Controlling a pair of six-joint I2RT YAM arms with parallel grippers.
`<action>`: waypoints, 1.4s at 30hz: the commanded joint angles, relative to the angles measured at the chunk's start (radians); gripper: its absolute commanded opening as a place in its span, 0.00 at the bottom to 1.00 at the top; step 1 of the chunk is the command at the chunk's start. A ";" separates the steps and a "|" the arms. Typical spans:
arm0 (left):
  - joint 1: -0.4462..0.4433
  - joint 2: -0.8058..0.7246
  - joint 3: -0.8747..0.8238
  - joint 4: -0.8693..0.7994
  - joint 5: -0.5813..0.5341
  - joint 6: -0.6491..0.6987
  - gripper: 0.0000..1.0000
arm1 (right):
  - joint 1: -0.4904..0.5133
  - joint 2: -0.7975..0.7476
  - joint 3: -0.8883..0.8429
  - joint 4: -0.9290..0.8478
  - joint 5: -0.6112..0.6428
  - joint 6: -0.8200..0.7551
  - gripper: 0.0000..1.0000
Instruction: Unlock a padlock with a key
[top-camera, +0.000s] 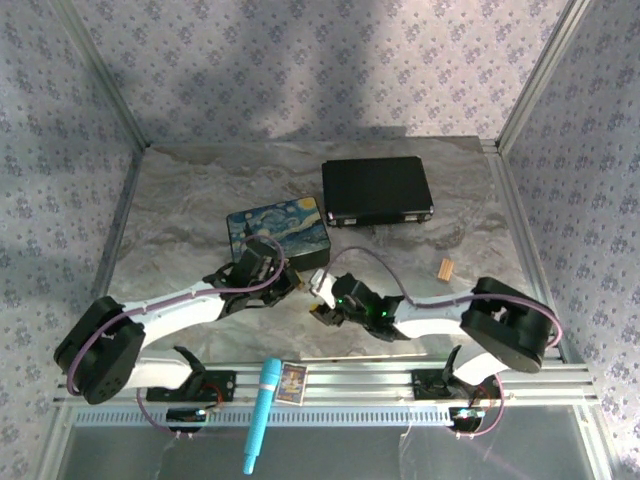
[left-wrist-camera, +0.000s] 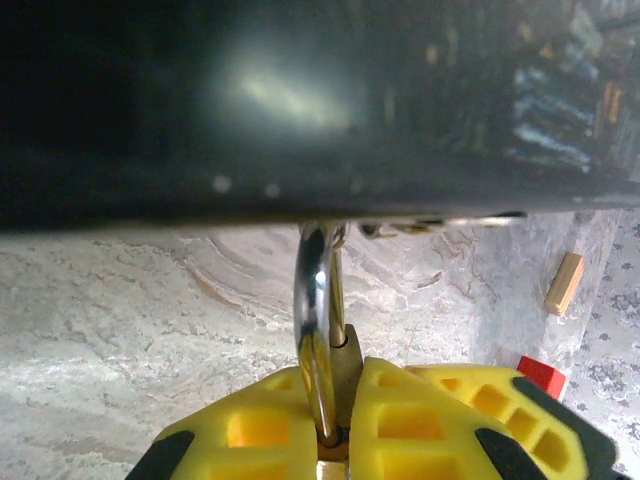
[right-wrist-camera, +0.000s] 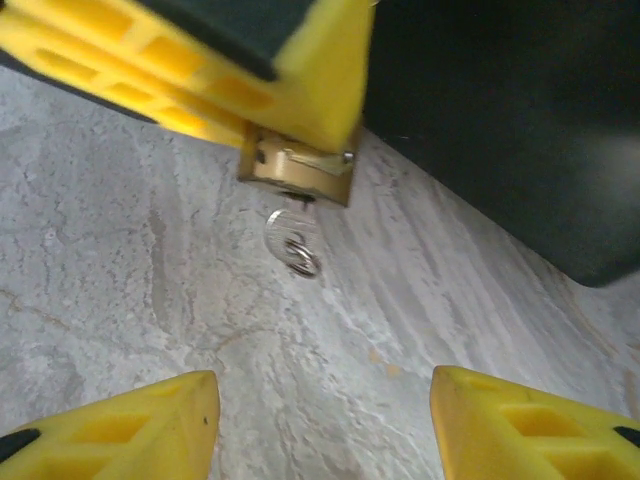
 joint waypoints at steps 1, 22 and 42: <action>-0.001 0.000 0.002 0.074 0.049 0.010 0.00 | 0.025 0.065 0.028 0.115 0.096 -0.062 0.54; -0.034 0.033 -0.026 0.126 0.043 -0.010 0.00 | 0.089 0.178 0.082 0.176 0.279 -0.060 0.25; -0.048 0.043 -0.021 0.081 0.021 0.019 0.00 | 0.052 0.140 0.048 0.158 0.120 0.001 0.08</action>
